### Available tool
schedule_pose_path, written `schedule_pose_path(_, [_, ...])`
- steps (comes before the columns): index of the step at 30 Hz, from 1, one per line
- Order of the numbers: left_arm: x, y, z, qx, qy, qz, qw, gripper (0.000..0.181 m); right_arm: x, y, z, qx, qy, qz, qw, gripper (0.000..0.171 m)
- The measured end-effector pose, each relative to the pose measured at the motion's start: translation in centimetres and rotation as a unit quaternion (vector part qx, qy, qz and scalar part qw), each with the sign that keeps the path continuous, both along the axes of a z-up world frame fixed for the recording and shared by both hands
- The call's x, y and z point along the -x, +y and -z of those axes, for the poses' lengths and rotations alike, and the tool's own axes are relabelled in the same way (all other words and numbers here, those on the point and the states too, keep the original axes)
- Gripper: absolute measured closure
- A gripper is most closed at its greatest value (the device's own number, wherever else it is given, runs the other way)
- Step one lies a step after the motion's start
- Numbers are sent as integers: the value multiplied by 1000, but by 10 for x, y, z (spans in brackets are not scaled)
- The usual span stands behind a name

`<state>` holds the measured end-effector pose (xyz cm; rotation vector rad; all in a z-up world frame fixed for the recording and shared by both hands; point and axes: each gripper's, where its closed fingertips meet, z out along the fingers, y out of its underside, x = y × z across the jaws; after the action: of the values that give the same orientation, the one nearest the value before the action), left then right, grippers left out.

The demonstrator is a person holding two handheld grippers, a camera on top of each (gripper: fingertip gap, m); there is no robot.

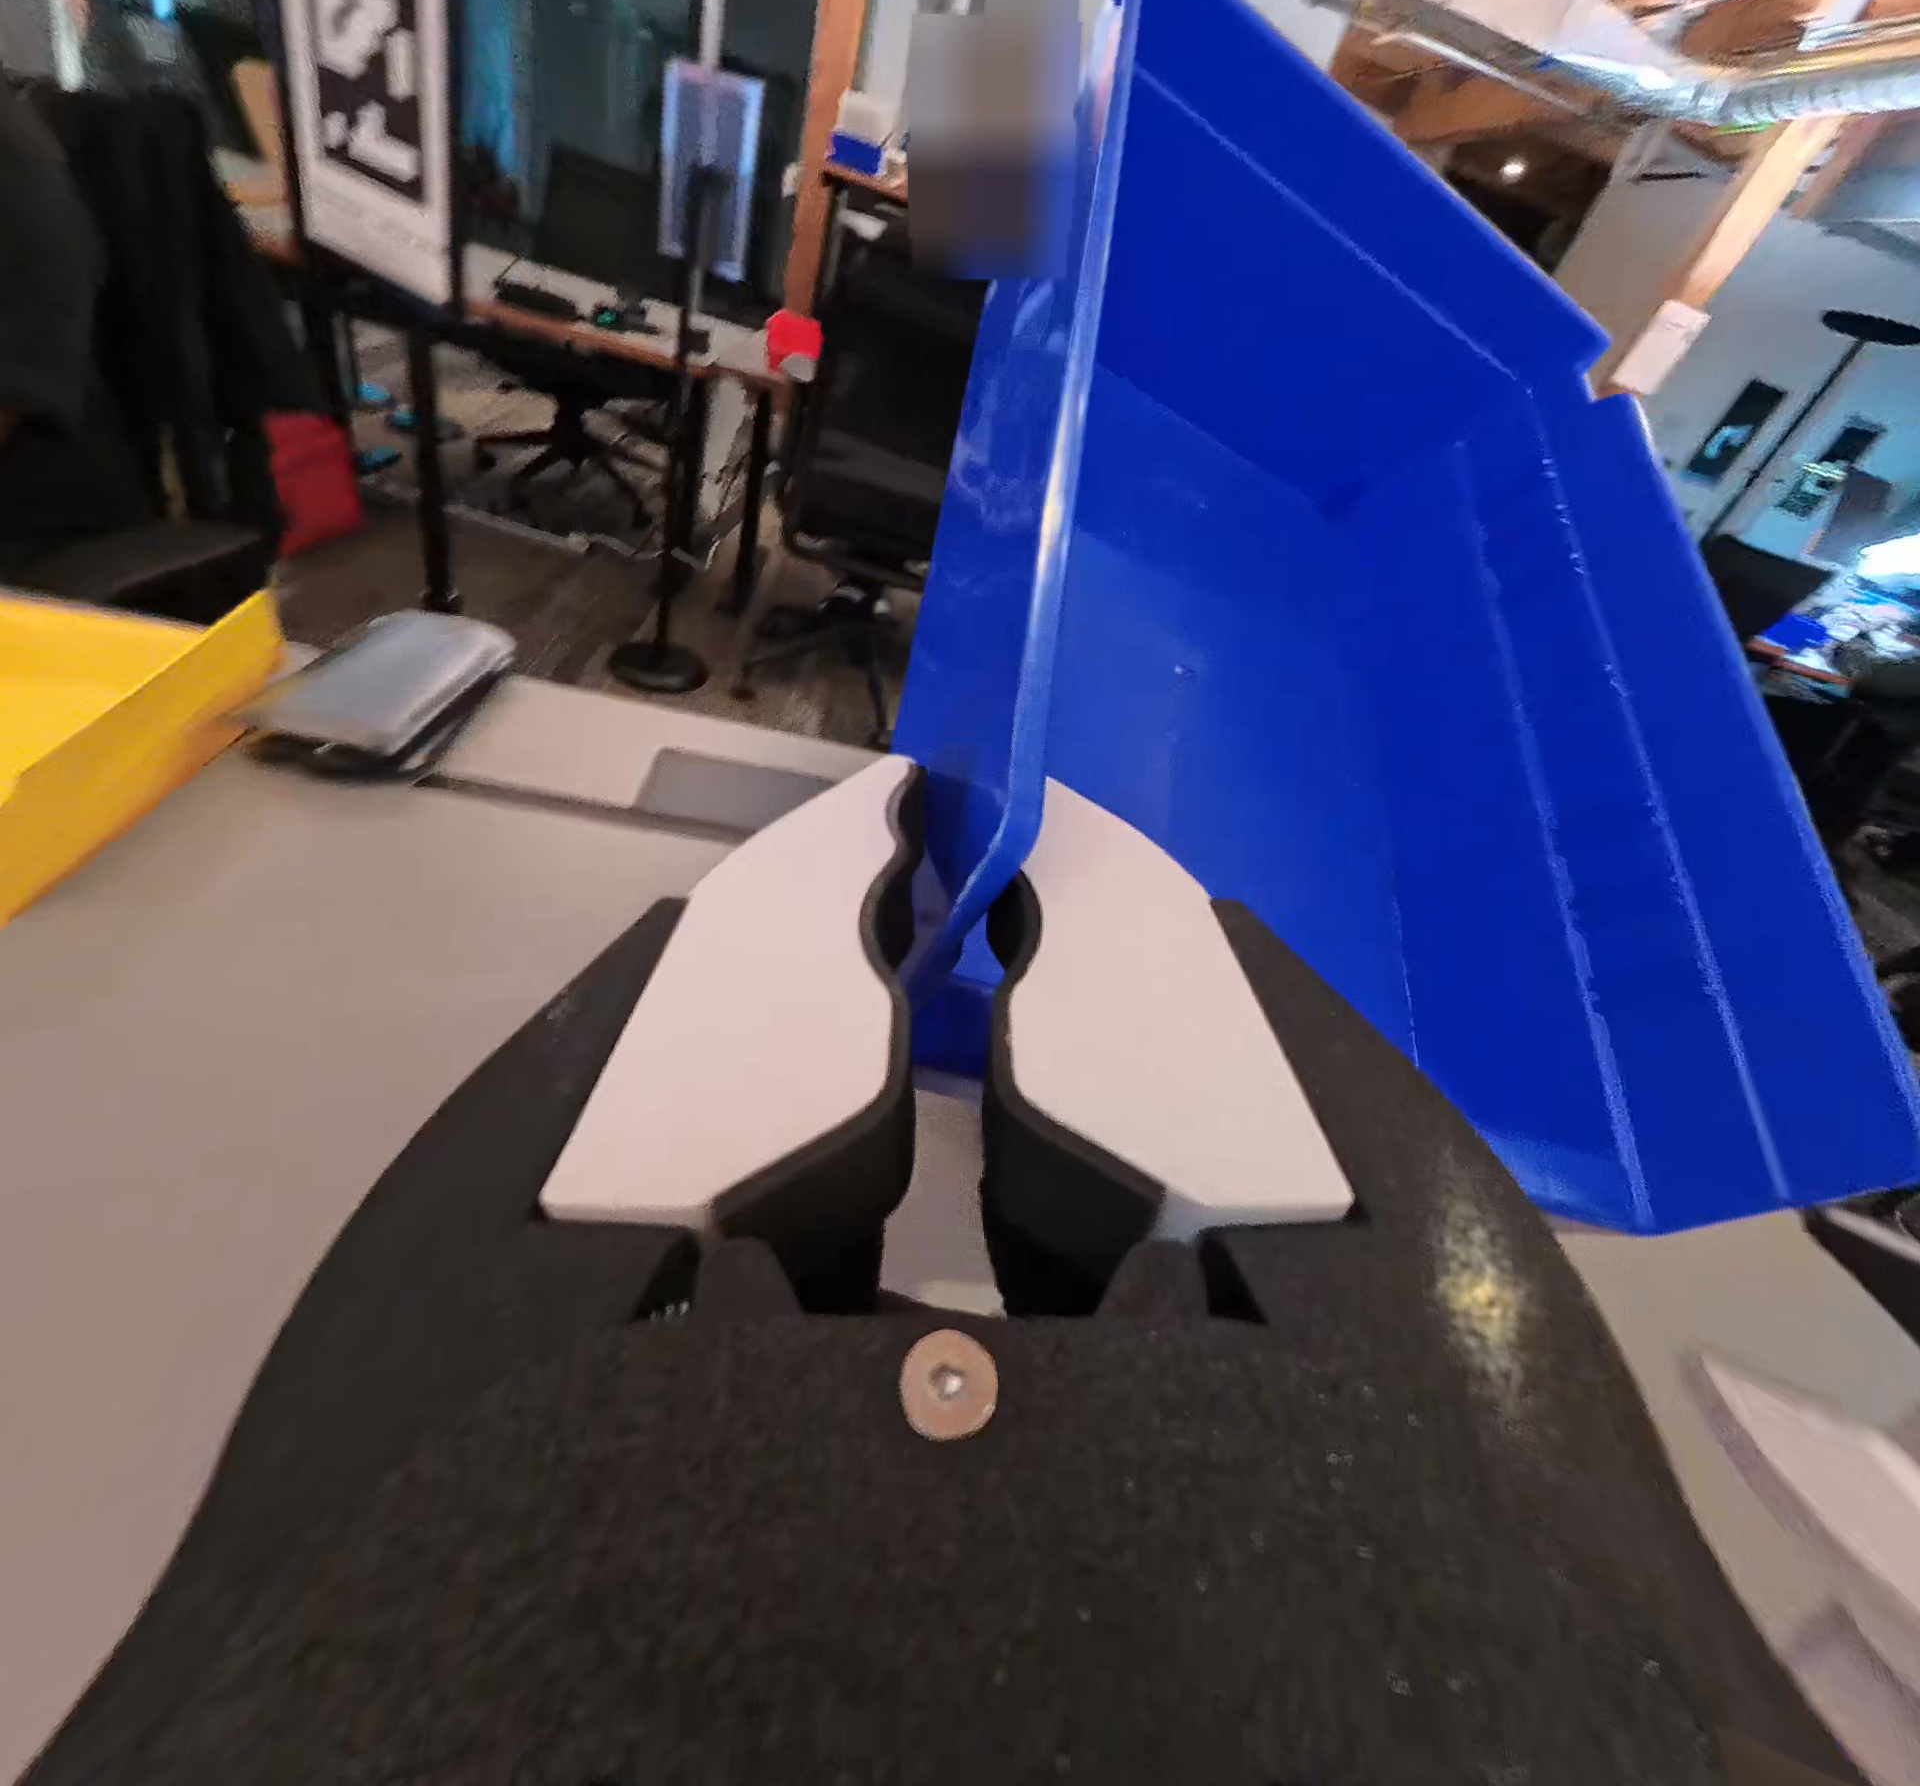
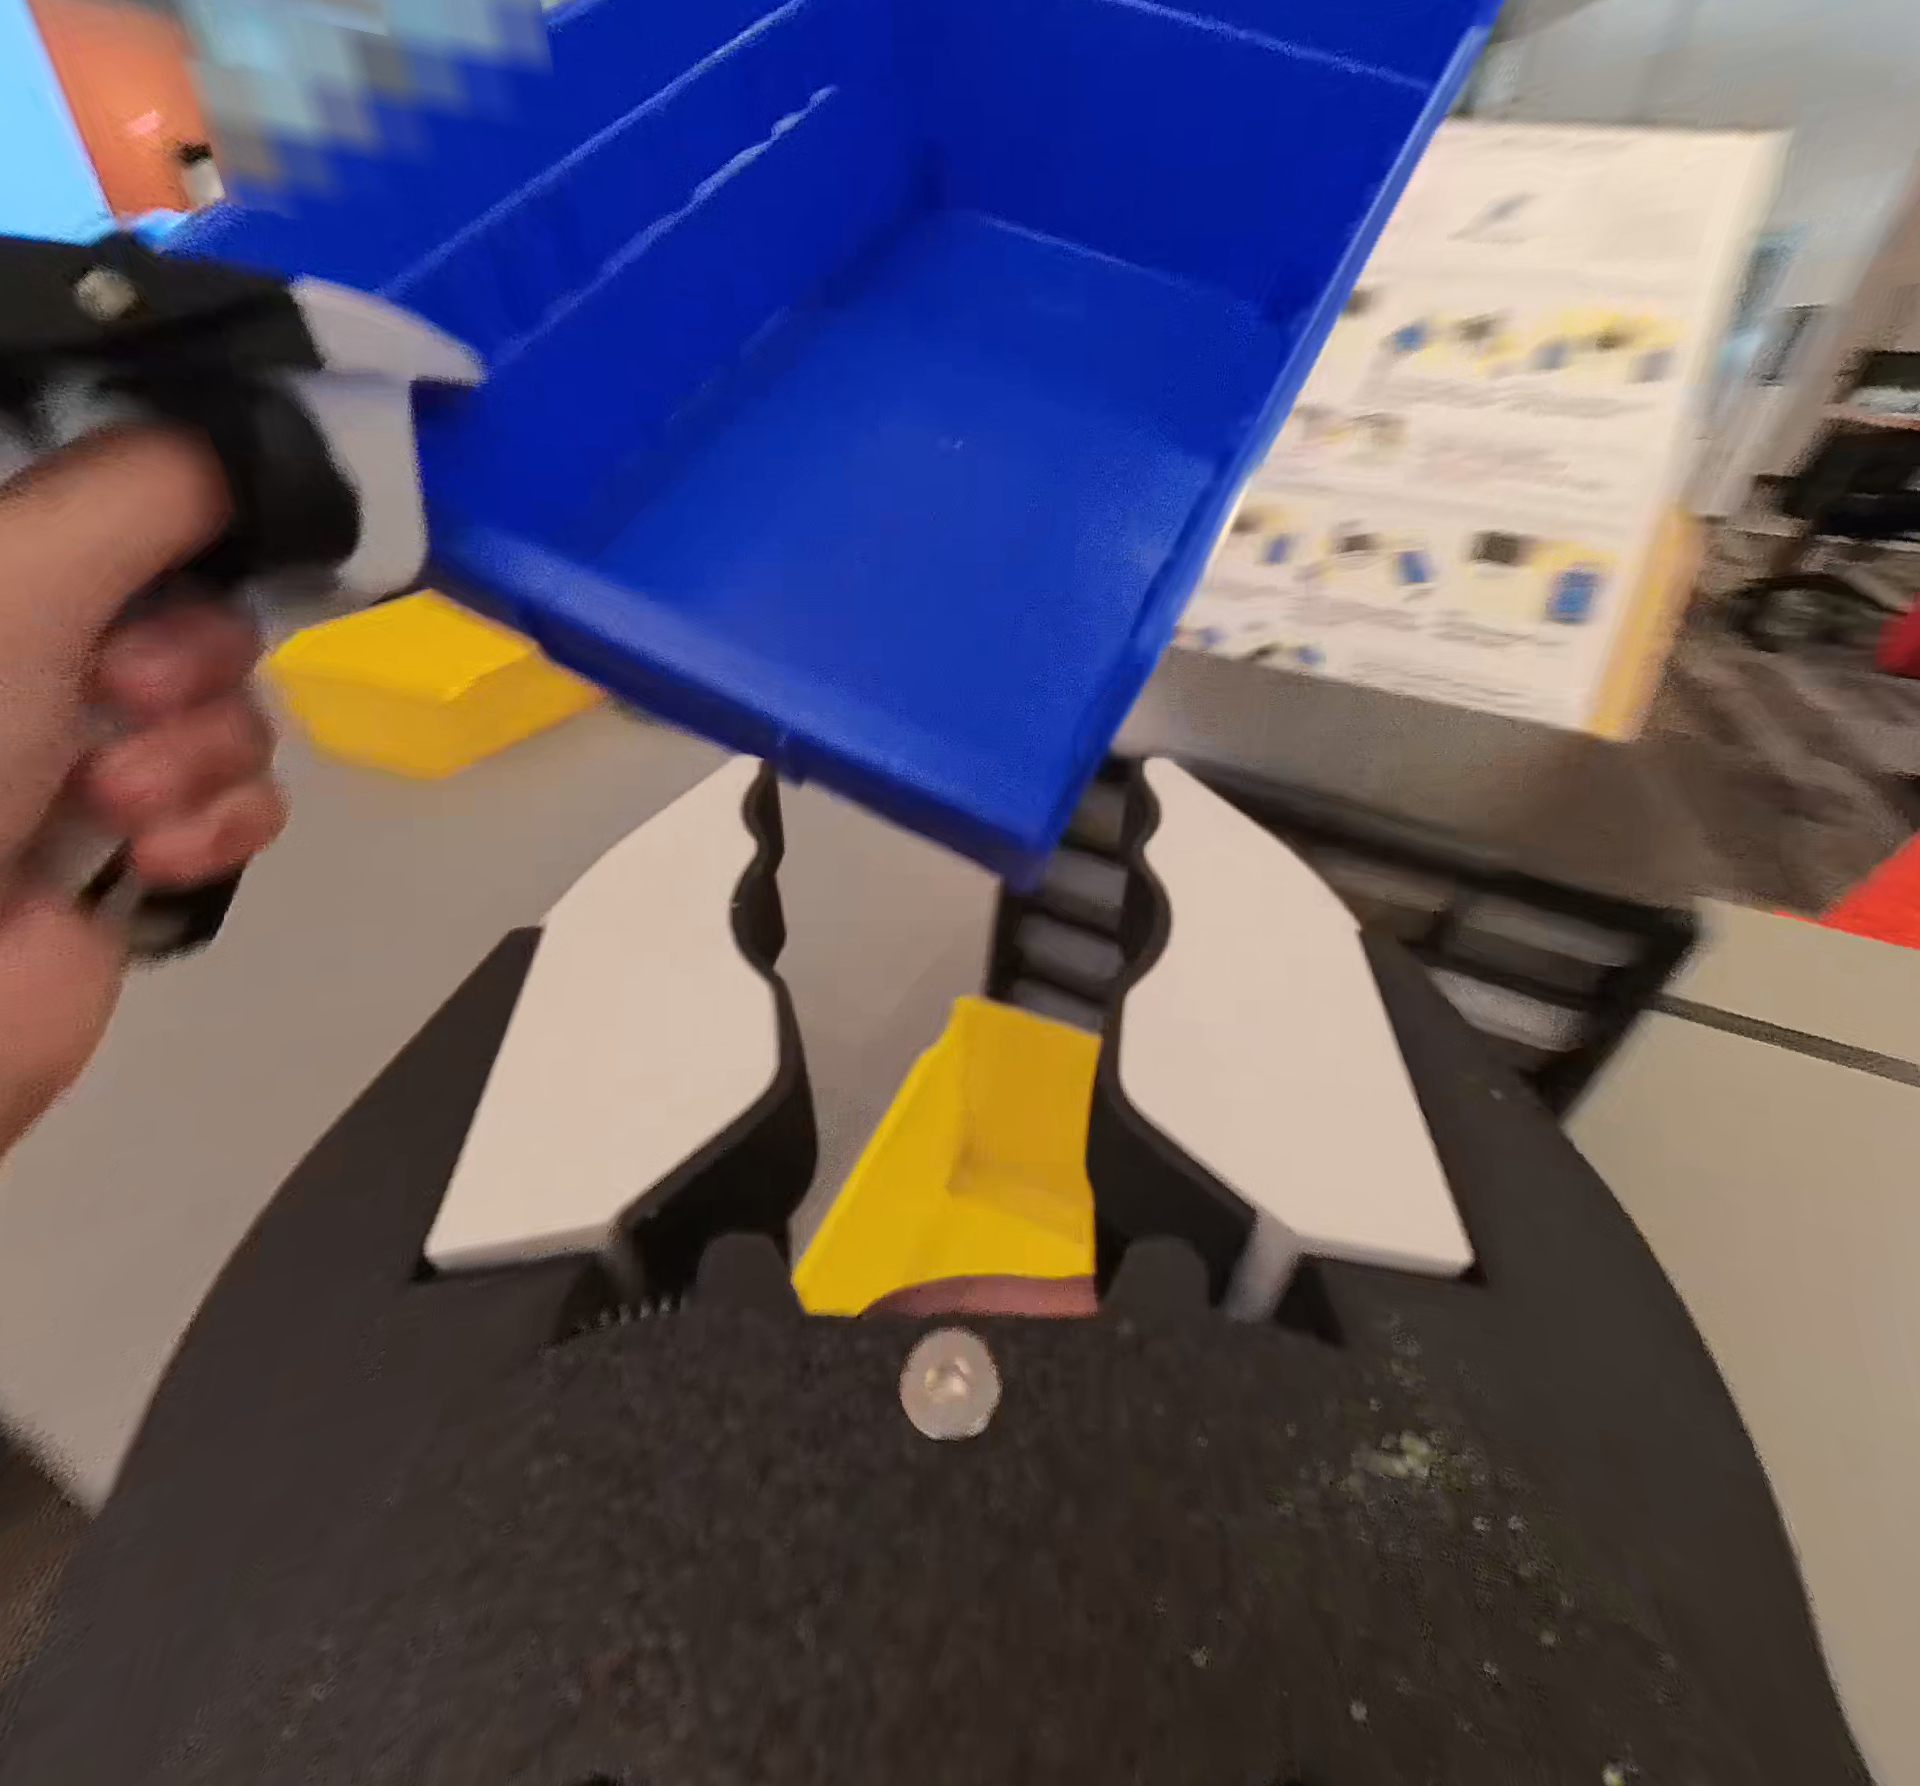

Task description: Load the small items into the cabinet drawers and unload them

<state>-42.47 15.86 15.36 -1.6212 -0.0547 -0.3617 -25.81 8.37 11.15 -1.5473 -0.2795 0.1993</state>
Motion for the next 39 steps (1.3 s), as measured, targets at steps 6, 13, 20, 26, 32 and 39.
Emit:
schedule_pose_path(6, [-150, -19, -22, -23, 1, 120, 993, 173, -140, 5, -12, 9, 94, 123, 988, 114])
schedule_pose_path(13, [-328, -39, 14, -4, 83, 191, 978, 176, -334, -38, -9, 17, 207, 186, 960, 157])
schedule_pose_path(20, [-483, -55, 103, 52, 198, 198, 959, 175, -499, -39, 62, 134, 168, 272, 938, 166])
schedule_pose_path(26, [-499, -21, 178, 143, 299, 177, 927, 171, -513, 24, 168, 248, 240, 195, 918, 166])
schedule_pose_path(32, [-478, 8, 244, 229, 321, 163, 904, 172, -494, 57, 235, 322, 224, 180, 902, 166])
schedule_pose_path(39, [-482, -14, 304, 325, 312, 250, 857, 166, -505, 57, 261, 338, 151, 214, 904, 165])
